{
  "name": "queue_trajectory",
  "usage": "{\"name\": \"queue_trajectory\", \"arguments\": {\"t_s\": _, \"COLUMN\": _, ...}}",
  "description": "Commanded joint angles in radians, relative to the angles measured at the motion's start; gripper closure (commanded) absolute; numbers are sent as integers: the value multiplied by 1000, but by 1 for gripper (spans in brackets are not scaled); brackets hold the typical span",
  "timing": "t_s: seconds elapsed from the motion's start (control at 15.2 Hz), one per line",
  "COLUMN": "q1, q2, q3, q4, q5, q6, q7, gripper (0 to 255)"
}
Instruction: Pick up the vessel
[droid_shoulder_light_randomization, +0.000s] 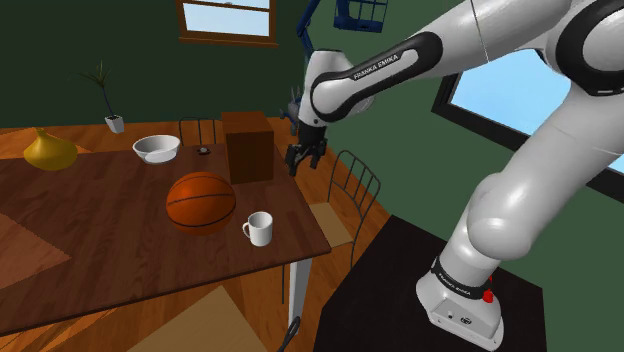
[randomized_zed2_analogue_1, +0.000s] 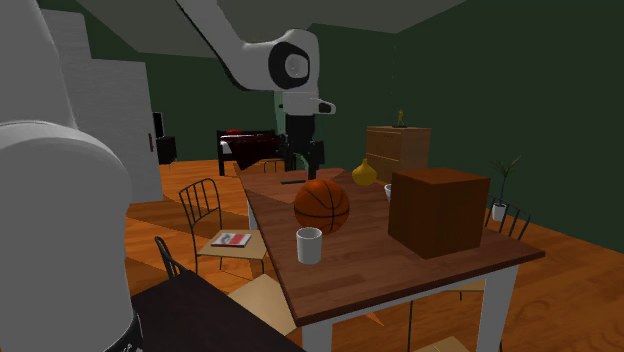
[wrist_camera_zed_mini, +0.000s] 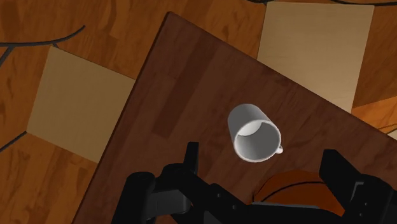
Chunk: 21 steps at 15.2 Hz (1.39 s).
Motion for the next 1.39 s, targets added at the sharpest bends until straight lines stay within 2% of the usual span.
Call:
{"name": "queue_trajectory", "arguments": {"t_s": 0.0, "q1": 1, "q2": 75, "q3": 5, "q4": 17, "q5": -6, "q6": 55, "q7": 5, "gripper": 0}}
{"name": "queue_trajectory", "arguments": {"t_s": 0.66, "q1": 20, "q2": 462, "q3": 9, "q4": 189, "q5": -66, "q6": 249, "q7": 52, "gripper": 0}}
{"name": "queue_trajectory", "arguments": {"t_s": 1.12, "q1": 48, "q2": 737, "q3": -12, "q4": 383, "q5": -104, "q6": 314, "q7": 82, "gripper": 0}}
{"name": "queue_trajectory", "arguments": {"t_s": 1.32, "q1": 52, "q2": 781, "q3": -15, "q4": 405, "q5": -107, "q6": 335, "q7": 83, "gripper": 0}}
